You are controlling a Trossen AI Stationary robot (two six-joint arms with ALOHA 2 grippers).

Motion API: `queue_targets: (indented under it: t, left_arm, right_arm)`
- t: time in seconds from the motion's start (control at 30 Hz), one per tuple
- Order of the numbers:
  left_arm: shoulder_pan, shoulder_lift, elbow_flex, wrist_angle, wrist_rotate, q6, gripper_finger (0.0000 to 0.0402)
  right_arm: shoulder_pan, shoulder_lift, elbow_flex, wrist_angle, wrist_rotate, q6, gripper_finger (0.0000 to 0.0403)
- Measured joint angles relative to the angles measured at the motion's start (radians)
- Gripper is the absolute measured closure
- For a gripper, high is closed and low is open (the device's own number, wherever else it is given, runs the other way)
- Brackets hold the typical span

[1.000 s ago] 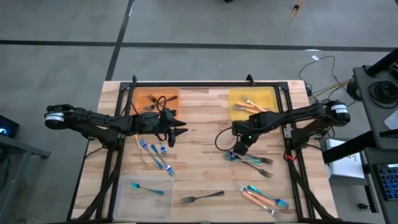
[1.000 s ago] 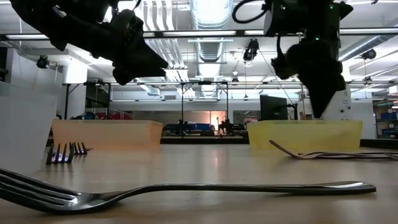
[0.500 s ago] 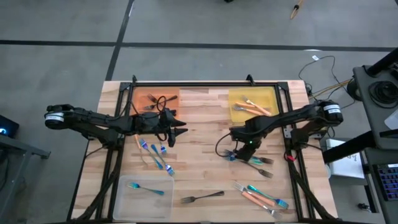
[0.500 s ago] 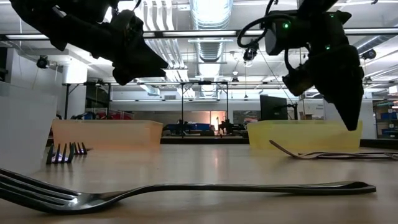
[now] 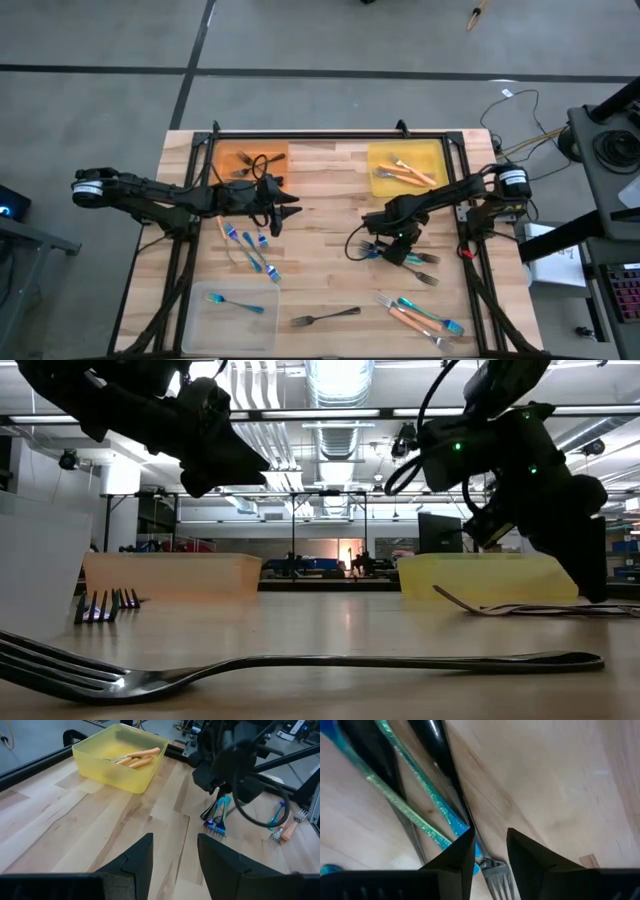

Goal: Sort silverware by color (type)
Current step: Put the black fork into the orange bin

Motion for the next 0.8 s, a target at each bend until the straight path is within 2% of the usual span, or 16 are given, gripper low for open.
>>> queue_targets:
  t: [0.33, 0.8]
  left_arm:
    - [0.0, 0.0, 0.0, -0.002, 0.0, 0.0, 0.0267]
    - [0.0, 0.0, 0.0, -0.005, 0.0, 0.0, 0.0267]
  right_arm:
    - [0.0, 0.019, 0.001, -0.006, -0.003, -0.011, 0.0327]
    - [0.017, -0.049, -0.001, -0.002, 0.008, 0.046, 0.0306]
